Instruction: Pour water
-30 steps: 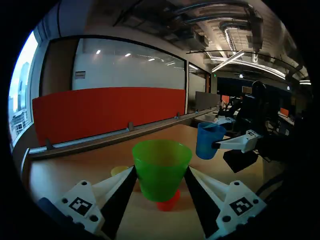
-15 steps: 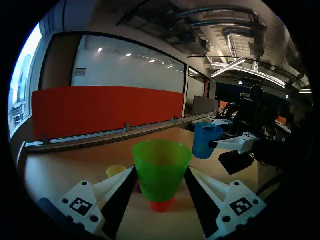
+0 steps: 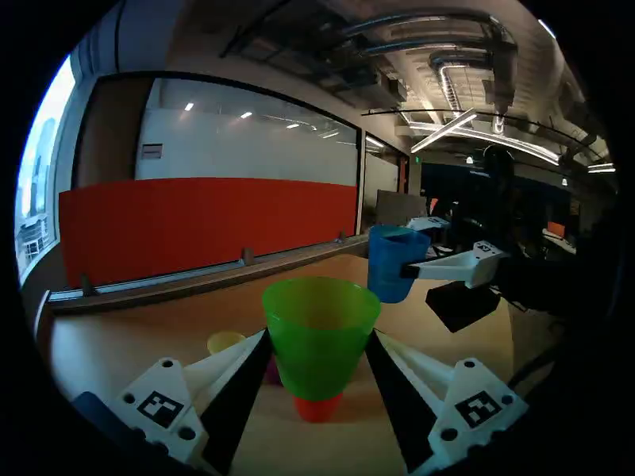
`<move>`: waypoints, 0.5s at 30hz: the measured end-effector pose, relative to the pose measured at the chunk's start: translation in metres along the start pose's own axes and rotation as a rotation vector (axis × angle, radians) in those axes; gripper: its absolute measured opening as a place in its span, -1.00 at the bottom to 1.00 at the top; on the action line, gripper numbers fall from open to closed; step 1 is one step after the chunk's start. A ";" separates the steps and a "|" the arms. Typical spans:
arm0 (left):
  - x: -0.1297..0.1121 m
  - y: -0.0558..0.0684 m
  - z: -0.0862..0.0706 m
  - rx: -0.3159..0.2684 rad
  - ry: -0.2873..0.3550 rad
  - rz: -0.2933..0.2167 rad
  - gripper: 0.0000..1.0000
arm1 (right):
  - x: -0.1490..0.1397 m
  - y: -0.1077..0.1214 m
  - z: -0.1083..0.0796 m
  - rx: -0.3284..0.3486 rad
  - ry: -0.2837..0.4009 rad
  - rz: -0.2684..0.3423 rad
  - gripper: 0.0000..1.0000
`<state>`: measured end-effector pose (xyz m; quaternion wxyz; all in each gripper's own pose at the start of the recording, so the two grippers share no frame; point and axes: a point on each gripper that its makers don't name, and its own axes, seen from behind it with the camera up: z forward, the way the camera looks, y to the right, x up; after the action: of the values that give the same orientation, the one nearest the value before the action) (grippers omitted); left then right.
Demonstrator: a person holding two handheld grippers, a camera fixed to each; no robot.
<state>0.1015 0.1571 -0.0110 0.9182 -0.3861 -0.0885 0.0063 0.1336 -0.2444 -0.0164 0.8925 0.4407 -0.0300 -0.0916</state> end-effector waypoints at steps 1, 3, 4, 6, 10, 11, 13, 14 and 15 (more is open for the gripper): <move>0.000 0.001 0.000 -0.001 0.000 0.000 0.62 | 0.002 0.000 0.001 0.004 -0.001 -0.008 0.76; -0.001 0.002 0.001 -0.004 0.001 0.000 0.63 | 0.007 0.000 0.003 0.010 -0.002 -0.024 0.76; -0.001 0.002 0.002 -0.005 0.003 -0.002 0.63 | 0.009 -0.001 0.005 0.015 -0.002 -0.033 0.76; -0.001 0.003 0.003 -0.008 0.007 -0.005 0.62 | 0.013 -0.001 0.007 0.023 -0.003 -0.051 0.77; -0.001 0.005 0.004 -0.015 0.010 -0.008 0.62 | 0.018 -0.001 0.012 0.037 -0.012 -0.096 0.77; -0.001 0.006 0.004 -0.016 0.010 -0.008 0.63 | 0.019 -0.001 0.013 0.039 -0.015 -0.107 0.77; -0.002 0.006 0.005 -0.018 0.010 -0.008 0.63 | 0.022 0.000 0.015 0.044 -0.020 -0.131 0.76; -0.002 0.007 0.006 -0.020 0.010 -0.008 0.62 | 0.023 0.000 0.016 0.046 -0.022 -0.142 0.76; -0.002 0.007 0.007 -0.021 0.010 -0.008 0.62 | 0.024 0.000 0.018 0.048 -0.023 -0.153 0.76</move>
<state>0.0990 0.1666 -0.0116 0.9145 -0.3955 -0.0853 -0.0002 0.1552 -0.2625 -0.0061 0.8715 0.4621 -0.0087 -0.1641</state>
